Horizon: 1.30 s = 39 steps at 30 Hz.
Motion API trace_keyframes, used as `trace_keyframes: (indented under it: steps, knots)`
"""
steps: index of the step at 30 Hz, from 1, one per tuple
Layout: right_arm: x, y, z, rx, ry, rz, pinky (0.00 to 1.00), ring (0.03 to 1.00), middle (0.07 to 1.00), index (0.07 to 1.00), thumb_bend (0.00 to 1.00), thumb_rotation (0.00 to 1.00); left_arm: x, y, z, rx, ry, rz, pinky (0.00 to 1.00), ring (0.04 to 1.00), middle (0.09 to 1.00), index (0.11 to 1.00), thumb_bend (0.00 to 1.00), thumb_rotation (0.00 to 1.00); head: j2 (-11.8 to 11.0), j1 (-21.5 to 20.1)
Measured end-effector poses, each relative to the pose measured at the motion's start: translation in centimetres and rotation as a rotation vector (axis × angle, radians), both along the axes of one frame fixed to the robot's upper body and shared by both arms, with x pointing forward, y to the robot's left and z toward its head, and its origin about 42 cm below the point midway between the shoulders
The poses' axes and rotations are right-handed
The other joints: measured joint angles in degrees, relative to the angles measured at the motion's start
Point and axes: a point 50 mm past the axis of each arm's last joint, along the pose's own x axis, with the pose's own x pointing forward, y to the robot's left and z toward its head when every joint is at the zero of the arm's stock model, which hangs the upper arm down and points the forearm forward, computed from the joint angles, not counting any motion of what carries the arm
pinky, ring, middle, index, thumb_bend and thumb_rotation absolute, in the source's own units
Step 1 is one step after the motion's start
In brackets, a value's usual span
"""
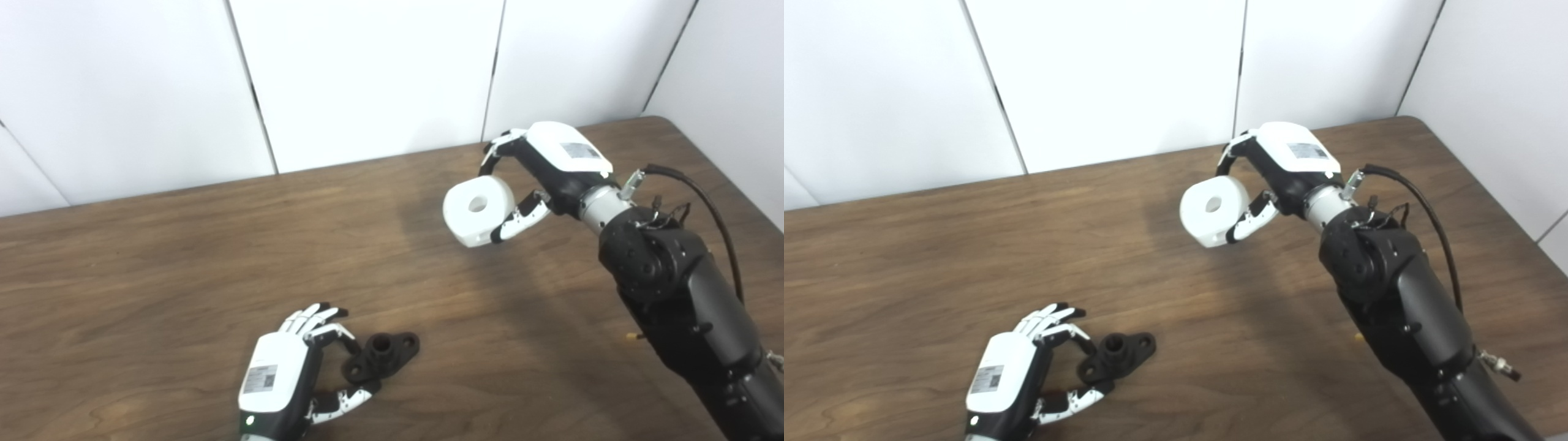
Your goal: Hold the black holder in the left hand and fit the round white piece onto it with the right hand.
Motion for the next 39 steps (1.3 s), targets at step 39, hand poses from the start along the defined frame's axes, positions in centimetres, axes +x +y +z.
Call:
trace_keyframes:
  steps: [39]
  knots:
    - [-5.4,1.7,-3.6,0.539,0.271,0.075,0.96,0.881,0.787,0.483,0.52,0.14,0.8,-1.9,0.2,0.014,0.01,-0.017,0.87,0.885,0.82,0.488,0.52,0.05,5.1,8.3]
